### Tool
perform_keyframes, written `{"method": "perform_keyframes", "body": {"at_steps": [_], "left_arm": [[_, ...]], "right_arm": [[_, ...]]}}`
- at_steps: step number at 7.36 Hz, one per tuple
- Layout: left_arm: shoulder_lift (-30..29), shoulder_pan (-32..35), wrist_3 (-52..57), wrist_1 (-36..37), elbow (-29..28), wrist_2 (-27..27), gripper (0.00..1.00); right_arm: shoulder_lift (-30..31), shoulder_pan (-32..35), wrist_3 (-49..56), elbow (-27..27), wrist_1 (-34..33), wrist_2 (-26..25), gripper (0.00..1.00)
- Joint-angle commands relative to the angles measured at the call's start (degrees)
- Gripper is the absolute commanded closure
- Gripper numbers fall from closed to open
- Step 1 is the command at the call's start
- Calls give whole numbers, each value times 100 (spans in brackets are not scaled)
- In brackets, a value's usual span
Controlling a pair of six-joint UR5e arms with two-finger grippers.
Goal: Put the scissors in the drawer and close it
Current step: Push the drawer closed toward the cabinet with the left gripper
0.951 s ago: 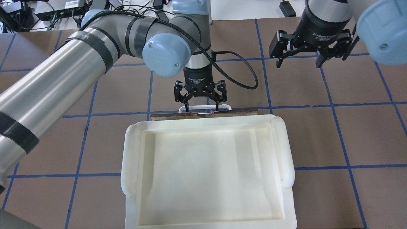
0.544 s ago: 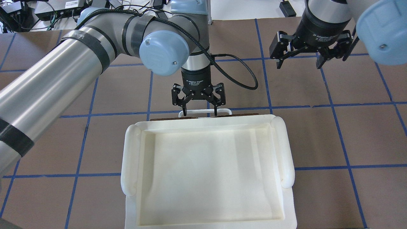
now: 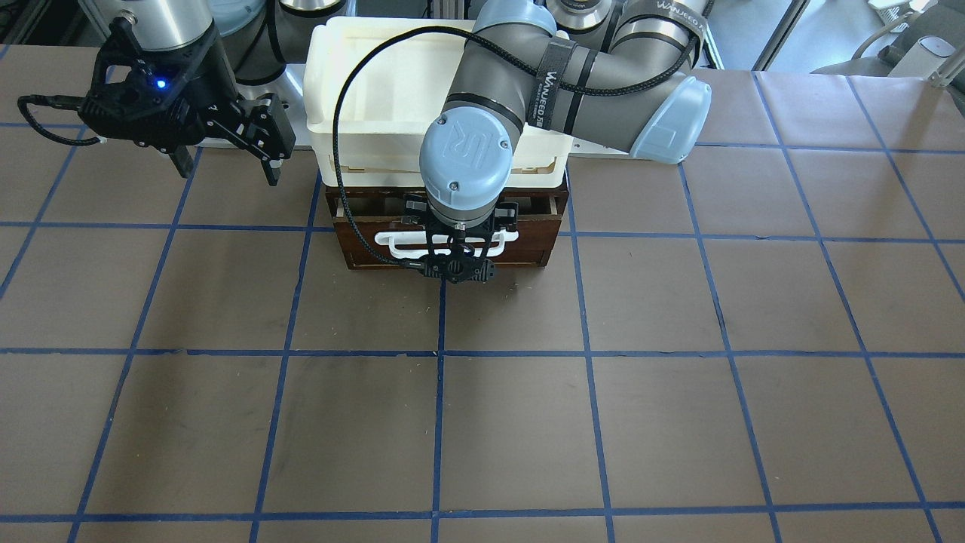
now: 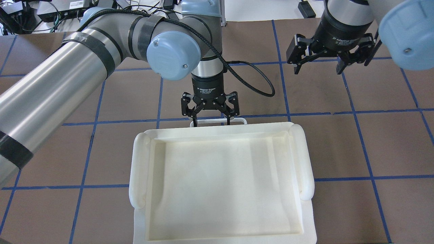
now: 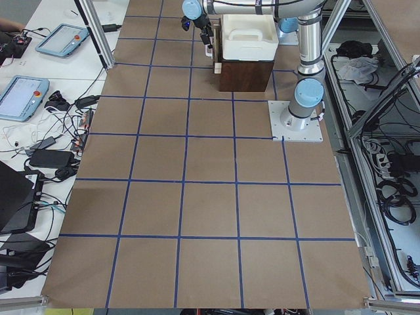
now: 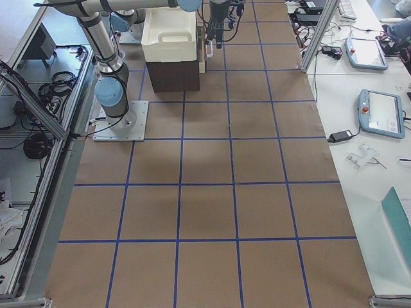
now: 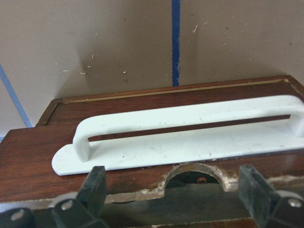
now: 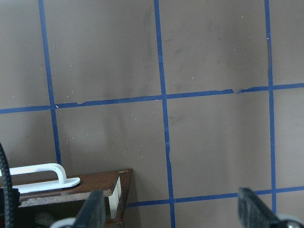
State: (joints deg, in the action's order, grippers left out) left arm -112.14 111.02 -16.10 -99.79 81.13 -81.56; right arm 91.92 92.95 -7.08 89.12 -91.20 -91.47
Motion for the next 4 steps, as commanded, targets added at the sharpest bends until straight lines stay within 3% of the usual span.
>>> {"method": "perform_keyframes", "body": {"at_steps": [1, 4], "left_arm": [[17, 8, -7, -66, 51, 35, 0], [43, -28, -7, -462, 61, 263, 0]], "right_arm": [[-16, -5, -4, 0, -82, 59, 0], [-25, -5, -40, 70, -82, 94, 0]]}}
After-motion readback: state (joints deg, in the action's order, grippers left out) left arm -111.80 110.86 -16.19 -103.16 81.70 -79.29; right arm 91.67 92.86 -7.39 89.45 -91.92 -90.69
